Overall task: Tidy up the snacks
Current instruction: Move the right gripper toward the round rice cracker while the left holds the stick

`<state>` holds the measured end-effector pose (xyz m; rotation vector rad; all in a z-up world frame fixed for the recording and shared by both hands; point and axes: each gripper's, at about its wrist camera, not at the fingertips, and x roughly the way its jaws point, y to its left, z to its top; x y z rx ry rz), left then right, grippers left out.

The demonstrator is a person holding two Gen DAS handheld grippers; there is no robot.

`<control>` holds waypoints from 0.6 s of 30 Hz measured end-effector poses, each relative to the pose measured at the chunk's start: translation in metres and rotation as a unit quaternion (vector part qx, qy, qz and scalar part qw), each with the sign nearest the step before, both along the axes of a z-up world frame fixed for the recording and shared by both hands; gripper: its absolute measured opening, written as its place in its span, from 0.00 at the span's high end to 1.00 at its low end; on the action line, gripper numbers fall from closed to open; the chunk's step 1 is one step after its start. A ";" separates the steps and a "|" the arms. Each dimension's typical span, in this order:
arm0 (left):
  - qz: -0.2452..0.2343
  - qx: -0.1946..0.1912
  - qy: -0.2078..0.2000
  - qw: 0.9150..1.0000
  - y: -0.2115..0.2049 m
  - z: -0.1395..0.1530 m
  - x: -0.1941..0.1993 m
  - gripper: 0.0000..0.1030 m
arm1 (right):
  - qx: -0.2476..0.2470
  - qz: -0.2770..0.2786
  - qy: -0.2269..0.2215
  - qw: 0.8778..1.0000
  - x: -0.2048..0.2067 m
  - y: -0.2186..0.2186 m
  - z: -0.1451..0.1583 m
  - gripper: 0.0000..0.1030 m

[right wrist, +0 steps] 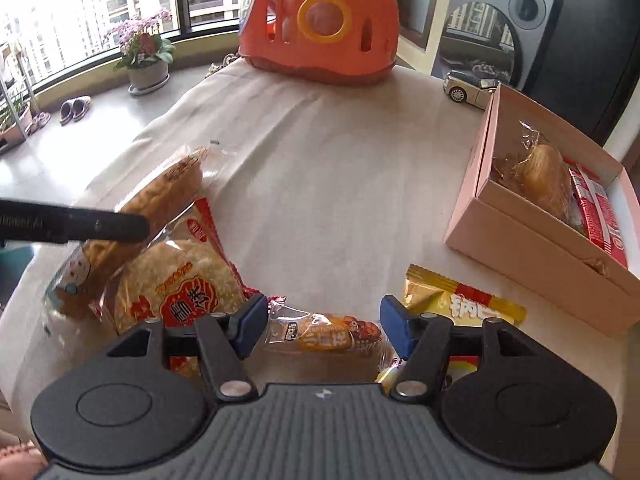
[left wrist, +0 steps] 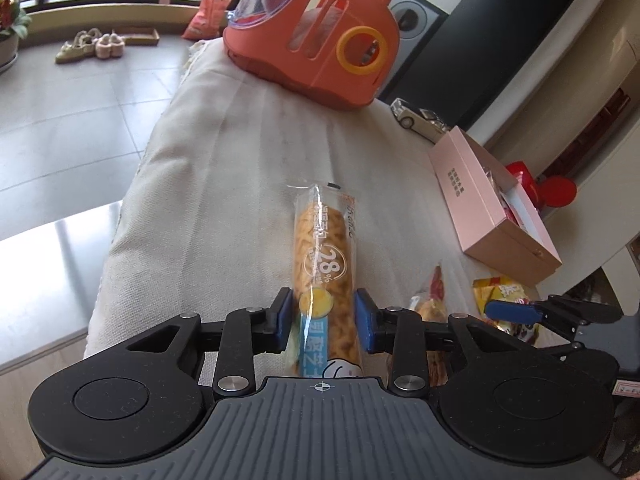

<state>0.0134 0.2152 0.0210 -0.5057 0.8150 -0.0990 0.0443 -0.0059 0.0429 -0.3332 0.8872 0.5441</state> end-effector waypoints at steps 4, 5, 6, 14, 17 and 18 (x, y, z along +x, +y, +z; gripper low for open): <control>-0.018 0.002 0.001 1.000 -0.007 0.000 0.001 0.64 | -0.008 -0.012 -0.010 1.000 -0.009 -0.009 -0.002 0.19; -0.020 0.006 0.002 1.000 -0.009 0.000 0.002 0.64 | -0.010 -0.015 -0.014 1.000 -0.011 -0.010 -0.001 0.19; -0.020 0.008 0.003 1.000 -0.010 0.001 0.002 0.64 | -0.013 -0.018 -0.022 1.000 -0.012 -0.010 -0.001 0.19; 0.013 0.004 0.006 1.000 0.003 0.002 0.001 0.64 | 0.065 0.052 -0.014 0.996 -0.039 0.009 0.025 0.14; 0.017 0.002 0.007 1.000 0.004 0.002 0.000 0.64 | 0.050 0.104 0.000 0.993 -0.054 0.029 0.017 0.13; 0.016 0.005 0.006 1.000 0.003 0.002 0.000 0.64 | 0.031 0.115 -0.007 0.993 -0.059 0.035 0.013 0.13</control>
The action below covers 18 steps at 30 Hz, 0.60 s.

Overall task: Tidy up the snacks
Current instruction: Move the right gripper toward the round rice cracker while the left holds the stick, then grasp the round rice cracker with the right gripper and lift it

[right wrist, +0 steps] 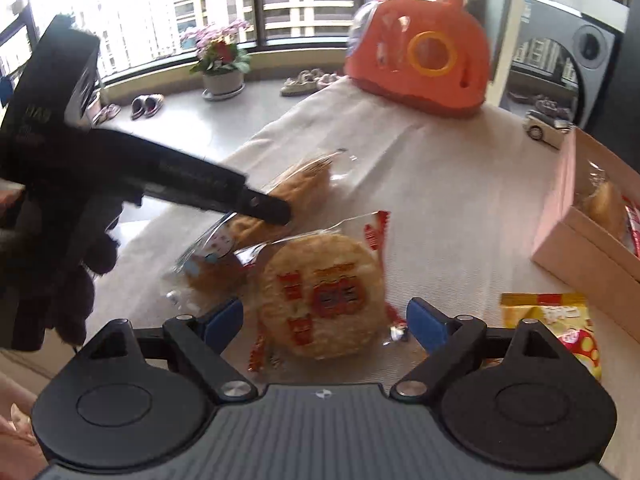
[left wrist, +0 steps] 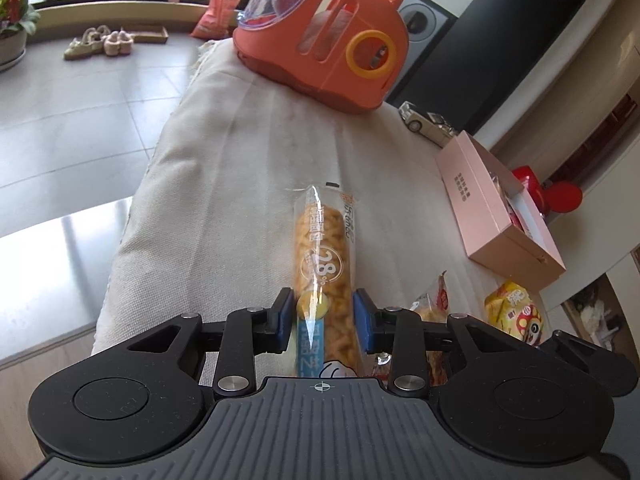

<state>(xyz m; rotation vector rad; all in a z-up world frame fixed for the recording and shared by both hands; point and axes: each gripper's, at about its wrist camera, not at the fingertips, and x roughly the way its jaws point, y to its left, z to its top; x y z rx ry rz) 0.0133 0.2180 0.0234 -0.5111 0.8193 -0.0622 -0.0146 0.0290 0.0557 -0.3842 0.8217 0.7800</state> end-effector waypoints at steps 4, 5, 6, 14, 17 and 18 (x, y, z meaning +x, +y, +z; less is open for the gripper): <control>0.001 -0.005 -0.001 1.000 0.000 -0.001 -0.002 0.64 | -0.082 0.006 -0.071 0.994 -0.014 0.013 -0.017 0.13; 0.001 -0.007 -0.001 1.000 0.001 -0.001 -0.002 0.64 | -0.087 0.001 -0.082 0.993 -0.014 0.010 -0.017 0.13; 0.001 -0.008 -0.002 1.000 0.002 -0.002 -0.002 0.64 | -0.089 -0.005 -0.085 0.992 -0.012 0.007 -0.017 0.13; 0.000 -0.014 -0.005 1.000 0.004 -0.004 -0.003 0.64 | -0.016 -0.065 -0.011 0.998 0.013 -0.024 -0.011 0.12; 0.000 -0.016 -0.006 1.000 0.005 -0.004 -0.005 0.64 | 0.015 -0.051 -0.019 0.998 0.011 -0.021 -0.002 0.12; 0.001 -0.016 -0.006 1.000 0.006 -0.003 -0.006 0.64 | 0.016 -0.042 -0.032 0.998 0.011 -0.018 0.000 0.12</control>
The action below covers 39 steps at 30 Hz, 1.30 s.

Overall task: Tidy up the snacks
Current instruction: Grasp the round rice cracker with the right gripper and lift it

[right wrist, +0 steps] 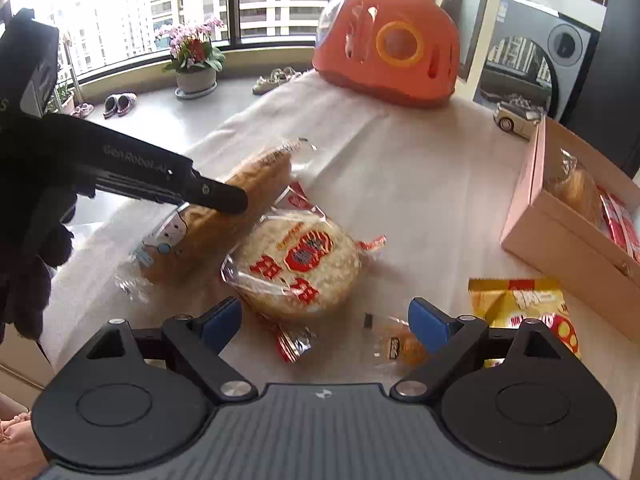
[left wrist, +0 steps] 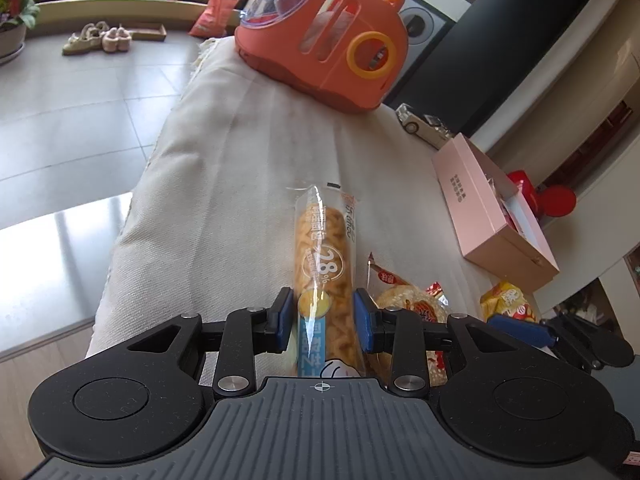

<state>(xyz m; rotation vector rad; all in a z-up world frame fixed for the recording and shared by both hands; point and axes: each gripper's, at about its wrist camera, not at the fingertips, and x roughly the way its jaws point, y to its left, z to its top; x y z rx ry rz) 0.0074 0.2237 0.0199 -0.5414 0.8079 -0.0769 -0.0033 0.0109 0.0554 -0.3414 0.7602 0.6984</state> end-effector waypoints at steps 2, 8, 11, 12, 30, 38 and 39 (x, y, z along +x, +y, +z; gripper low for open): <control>0.003 0.000 0.000 1.000 0.001 0.001 -0.002 0.64 | -0.009 0.016 -0.027 0.999 -0.001 0.010 -0.001 0.10; 0.011 0.005 0.002 1.000 0.004 0.002 -0.008 0.65 | 0.003 0.032 -0.015 0.999 0.029 0.023 -0.012 0.03; 0.012 0.005 0.003 1.000 0.003 0.002 -0.008 0.64 | 0.029 0.012 0.038 0.999 0.040 0.017 -0.013 0.04; 0.011 0.005 0.003 1.000 0.003 0.002 -0.008 0.64 | 0.040 0.008 0.056 0.998 0.040 0.013 -0.014 0.05; -0.022 0.079 0.013 0.997 -0.016 0.004 0.035 0.63 | 0.036 -0.001 0.022 0.999 -0.009 -0.021 -0.002 0.10; -0.021 0.083 0.019 0.996 -0.014 0.006 0.024 0.64 | -0.019 0.042 -0.030 0.998 -0.003 0.025 -0.021 0.07; -0.020 0.082 0.020 0.996 -0.013 0.006 0.021 0.64 | -0.023 0.044 -0.022 0.999 0.003 0.028 -0.026 0.07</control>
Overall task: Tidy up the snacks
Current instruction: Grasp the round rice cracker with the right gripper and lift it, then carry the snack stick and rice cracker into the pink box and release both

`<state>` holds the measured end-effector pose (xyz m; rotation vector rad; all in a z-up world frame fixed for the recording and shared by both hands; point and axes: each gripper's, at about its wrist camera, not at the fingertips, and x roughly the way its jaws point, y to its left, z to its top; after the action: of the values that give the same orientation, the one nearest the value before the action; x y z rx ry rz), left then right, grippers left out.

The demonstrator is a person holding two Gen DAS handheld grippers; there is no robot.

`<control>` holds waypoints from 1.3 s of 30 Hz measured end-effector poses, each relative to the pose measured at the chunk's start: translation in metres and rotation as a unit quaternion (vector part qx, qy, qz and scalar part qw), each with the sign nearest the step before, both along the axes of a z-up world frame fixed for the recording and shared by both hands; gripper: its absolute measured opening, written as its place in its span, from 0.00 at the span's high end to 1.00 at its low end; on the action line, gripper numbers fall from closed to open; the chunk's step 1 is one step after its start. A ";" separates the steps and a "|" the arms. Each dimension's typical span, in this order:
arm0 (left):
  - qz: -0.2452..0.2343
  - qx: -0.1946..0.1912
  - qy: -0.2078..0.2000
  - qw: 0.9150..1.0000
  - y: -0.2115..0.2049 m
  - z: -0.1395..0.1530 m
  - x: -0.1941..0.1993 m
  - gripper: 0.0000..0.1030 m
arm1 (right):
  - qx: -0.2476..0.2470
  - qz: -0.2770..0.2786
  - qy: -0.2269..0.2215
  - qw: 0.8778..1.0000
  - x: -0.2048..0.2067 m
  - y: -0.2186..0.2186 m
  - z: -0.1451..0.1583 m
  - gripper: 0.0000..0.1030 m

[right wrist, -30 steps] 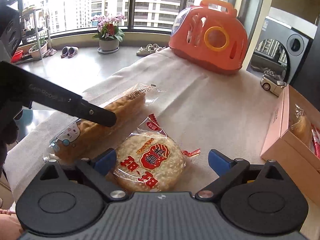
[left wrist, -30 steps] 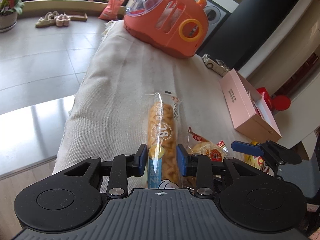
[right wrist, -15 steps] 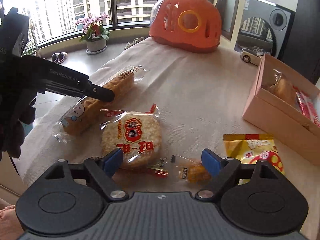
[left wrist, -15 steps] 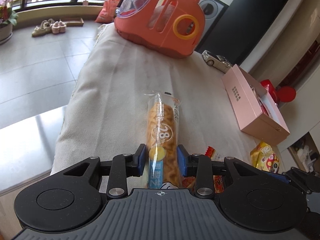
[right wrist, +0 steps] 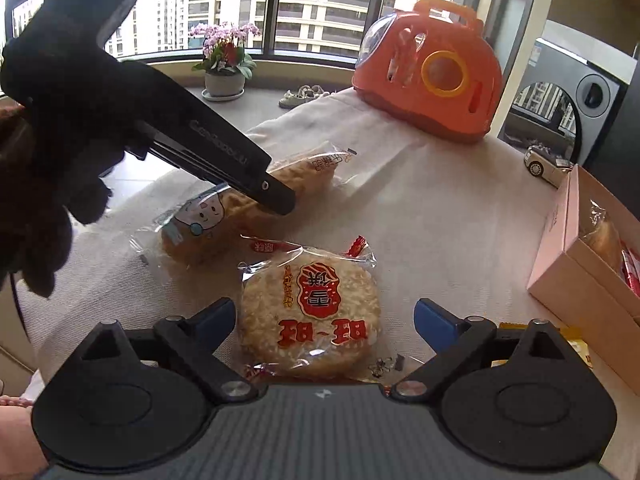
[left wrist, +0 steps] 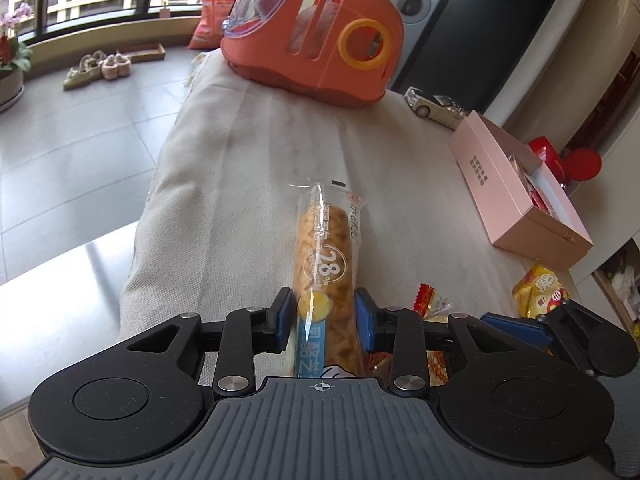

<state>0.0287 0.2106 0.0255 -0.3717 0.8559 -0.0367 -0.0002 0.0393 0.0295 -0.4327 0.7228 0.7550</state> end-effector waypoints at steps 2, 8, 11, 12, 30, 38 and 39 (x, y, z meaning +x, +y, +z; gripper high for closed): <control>0.000 -0.002 0.001 1.000 0.000 0.000 -0.004 0.64 | 0.015 -0.011 0.019 1.000 0.008 -0.001 -0.002 0.05; 0.001 0.003 0.005 1.000 -0.004 0.002 -0.010 0.64 | 0.043 -0.052 0.050 0.996 0.016 -0.021 0.006 0.22; -0.005 0.010 0.008 1.000 -0.011 0.004 -0.011 0.64 | 0.063 -0.075 0.040 0.994 0.011 -0.042 0.018 0.23; -0.008 0.012 0.009 1.000 -0.014 0.004 -0.011 0.64 | 0.073 -0.080 0.040 0.993 0.009 -0.051 0.024 0.24; -0.142 0.014 0.020 0.990 -0.138 0.006 -0.017 0.65 | 0.064 -0.294 -0.004 0.954 -0.005 -0.211 0.016 0.24; -0.154 -0.044 -0.095 0.983 -0.135 0.095 0.014 0.65 | 0.140 -0.297 -0.025 0.944 0.005 -0.253 0.036 0.24; -0.161 -0.043 -0.115 0.979 -0.139 0.112 0.024 0.65 | 0.149 -0.295 -0.040 0.943 0.012 -0.256 0.049 0.24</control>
<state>0.0530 0.0715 0.1371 -0.3000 0.6793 -0.4112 0.0117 -0.2168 0.0784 0.0395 0.6039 0.2672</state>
